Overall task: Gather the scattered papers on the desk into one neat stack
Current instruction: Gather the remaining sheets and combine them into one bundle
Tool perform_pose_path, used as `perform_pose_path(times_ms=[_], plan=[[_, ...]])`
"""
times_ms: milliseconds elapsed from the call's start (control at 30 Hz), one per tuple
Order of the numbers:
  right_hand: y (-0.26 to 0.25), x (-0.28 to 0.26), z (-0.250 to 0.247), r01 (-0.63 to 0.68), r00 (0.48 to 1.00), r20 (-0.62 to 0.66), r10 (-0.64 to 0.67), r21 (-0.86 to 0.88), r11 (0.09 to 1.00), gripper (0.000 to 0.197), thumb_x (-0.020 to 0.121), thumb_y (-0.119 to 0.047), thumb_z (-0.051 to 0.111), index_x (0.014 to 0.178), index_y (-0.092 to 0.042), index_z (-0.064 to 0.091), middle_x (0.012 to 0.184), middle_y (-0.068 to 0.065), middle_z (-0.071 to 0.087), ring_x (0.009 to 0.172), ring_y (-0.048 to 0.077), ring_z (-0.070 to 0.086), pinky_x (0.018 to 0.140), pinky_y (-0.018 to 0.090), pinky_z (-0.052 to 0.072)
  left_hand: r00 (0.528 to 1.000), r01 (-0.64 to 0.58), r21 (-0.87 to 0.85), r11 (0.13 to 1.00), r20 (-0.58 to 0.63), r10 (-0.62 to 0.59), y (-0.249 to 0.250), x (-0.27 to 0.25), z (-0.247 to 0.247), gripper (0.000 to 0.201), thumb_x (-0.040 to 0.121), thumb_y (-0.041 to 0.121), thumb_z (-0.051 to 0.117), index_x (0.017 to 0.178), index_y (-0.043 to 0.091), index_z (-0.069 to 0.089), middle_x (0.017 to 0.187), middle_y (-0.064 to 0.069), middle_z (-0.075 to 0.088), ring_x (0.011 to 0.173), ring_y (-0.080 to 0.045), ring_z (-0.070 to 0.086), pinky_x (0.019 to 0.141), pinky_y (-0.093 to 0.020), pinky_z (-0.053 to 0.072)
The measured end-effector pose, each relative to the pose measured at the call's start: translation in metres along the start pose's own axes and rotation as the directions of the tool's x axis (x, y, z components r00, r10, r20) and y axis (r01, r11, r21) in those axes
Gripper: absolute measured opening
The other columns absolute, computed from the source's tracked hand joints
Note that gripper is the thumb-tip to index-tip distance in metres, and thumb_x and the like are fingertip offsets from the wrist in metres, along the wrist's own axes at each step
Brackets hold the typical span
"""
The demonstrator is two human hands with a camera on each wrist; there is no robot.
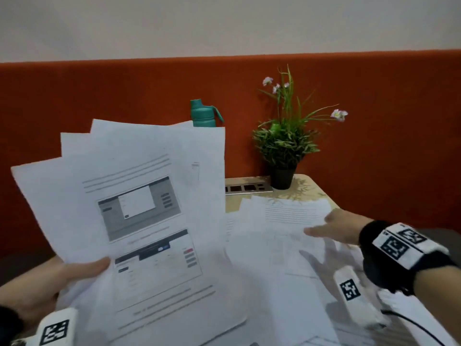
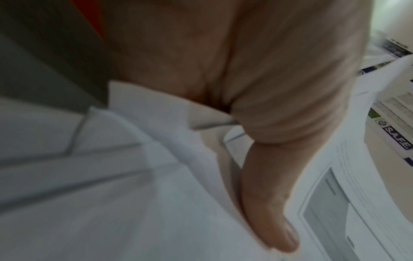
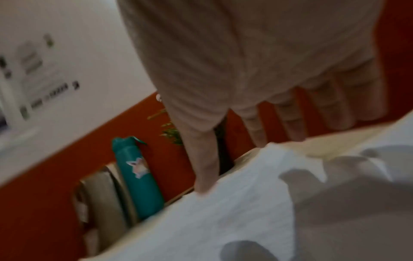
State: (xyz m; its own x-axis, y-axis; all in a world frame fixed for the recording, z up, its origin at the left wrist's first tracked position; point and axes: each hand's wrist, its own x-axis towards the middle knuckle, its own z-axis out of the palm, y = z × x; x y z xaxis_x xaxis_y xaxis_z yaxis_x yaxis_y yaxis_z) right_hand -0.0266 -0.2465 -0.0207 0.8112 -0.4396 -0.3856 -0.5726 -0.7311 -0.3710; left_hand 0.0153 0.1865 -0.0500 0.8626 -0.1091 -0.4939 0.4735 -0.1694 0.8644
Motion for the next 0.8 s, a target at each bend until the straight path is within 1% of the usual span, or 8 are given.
perform_pose_path(times_ms=[100,233,333,433,500,567,700,800], plan=[[0.019,0.005,-0.008,-0.18,0.982,0.013,0.186,-0.2,0.963,0.105,0.072,-0.06,0.071,0.149,-0.004,0.027,0.15,0.012,0.042,0.125,0.026,0.051,0.085,0.026,0.046,0.995,0.036,0.064,0.997,0.093,-0.042,0.006,-0.01,0.0,0.032,0.085,0.017,0.06,0.092,-0.013,0.068,0.07,-0.034,0.071,0.048,-0.045,0.068,0.035,-0.047,0.053],[0.021,-0.004,-0.012,-0.219,0.969,0.038,0.245,-0.329,0.919,0.086,0.083,-0.062,0.056,0.141,-0.001,0.042,0.141,0.009,0.053,0.12,0.021,0.055,0.081,0.025,0.045,0.999,-0.028,-0.012,1.0,-0.021,0.027,0.023,-0.017,0.011,0.03,0.096,0.009,0.047,0.077,-0.012,0.06,0.042,-0.025,0.063,0.027,-0.035,0.059,0.022,-0.033,0.043],[0.025,-0.01,-0.007,-0.253,0.958,0.032,0.284,-0.368,0.895,0.084,0.086,-0.067,0.044,0.139,-0.002,0.044,0.144,0.01,0.051,0.129,0.021,0.051,0.094,0.024,0.042,1.0,0.001,-0.008,1.0,-0.022,-0.001,0.014,-0.003,0.015,0.023,0.091,0.008,0.051,0.089,-0.012,0.062,0.048,-0.024,0.067,0.032,-0.034,0.063,0.026,-0.033,0.047],[0.03,0.0,-0.001,-0.311,0.947,-0.038,0.32,-0.369,0.876,0.095,0.071,-0.074,0.058,0.138,-0.007,0.046,0.144,0.011,0.047,0.123,0.024,0.047,0.097,0.032,0.041,0.997,-0.019,-0.036,0.999,0.08,0.022,0.009,0.006,0.019,0.045,0.07,0.012,0.062,0.111,-0.007,0.064,0.077,-0.024,0.076,0.052,-0.034,0.073,0.047,-0.038,0.058],[0.023,-0.001,0.0,-0.377,0.926,-0.18,0.333,-0.371,0.849,0.11,0.056,-0.071,0.073,0.14,-0.011,0.036,0.143,0.013,0.034,0.13,0.03,0.035,0.104,0.04,0.036,0.993,-0.111,-0.018,0.994,0.039,0.111,0.008,0.011,0.017,0.042,0.064,0.008,0.067,0.105,-0.002,0.067,0.086,-0.02,0.078,0.058,-0.028,0.075,0.06,-0.036,0.057],[0.012,0.001,0.002,-0.307,0.951,-0.146,0.273,-0.326,0.894,0.098,0.066,-0.061,0.075,0.141,-0.009,0.037,0.143,0.014,0.038,0.132,0.031,0.037,0.105,0.04,0.035,0.989,-0.14,-0.037,0.99,0.044,0.141,0.01,0.008,0.017,0.031,0.068,0.006,0.069,0.098,0.0,0.071,0.089,-0.019,0.077,0.06,-0.028,0.075,0.062,-0.035,0.055],[-0.006,0.013,0.018,-0.122,0.988,0.053,0.143,-0.295,0.948,0.07,0.077,-0.062,0.063,0.114,-0.002,0.064,0.115,0.009,0.069,0.095,0.026,0.06,0.081,0.034,0.042,0.981,-0.145,-0.08,0.986,0.114,0.154,0.007,0.011,0.009,0.068,0.023,0.018,0.095,0.088,0.006,0.079,0.096,-0.02,0.077,0.074,-0.036,0.076,0.058,-0.038,0.06],[-0.011,0.02,0.028,-0.081,0.996,0.011,0.088,-0.296,0.952,0.063,0.078,-0.055,0.067,0.11,-0.001,0.066,0.118,0.011,0.07,0.082,0.023,0.057,0.082,0.035,0.047,0.981,-0.132,-0.058,0.989,0.136,0.139,0.009,0.01,0.006,0.066,0.03,0.015,0.093,0.092,0.003,0.078,0.099,-0.023,0.075,0.077,-0.039,0.075,0.059,-0.039,0.061]])
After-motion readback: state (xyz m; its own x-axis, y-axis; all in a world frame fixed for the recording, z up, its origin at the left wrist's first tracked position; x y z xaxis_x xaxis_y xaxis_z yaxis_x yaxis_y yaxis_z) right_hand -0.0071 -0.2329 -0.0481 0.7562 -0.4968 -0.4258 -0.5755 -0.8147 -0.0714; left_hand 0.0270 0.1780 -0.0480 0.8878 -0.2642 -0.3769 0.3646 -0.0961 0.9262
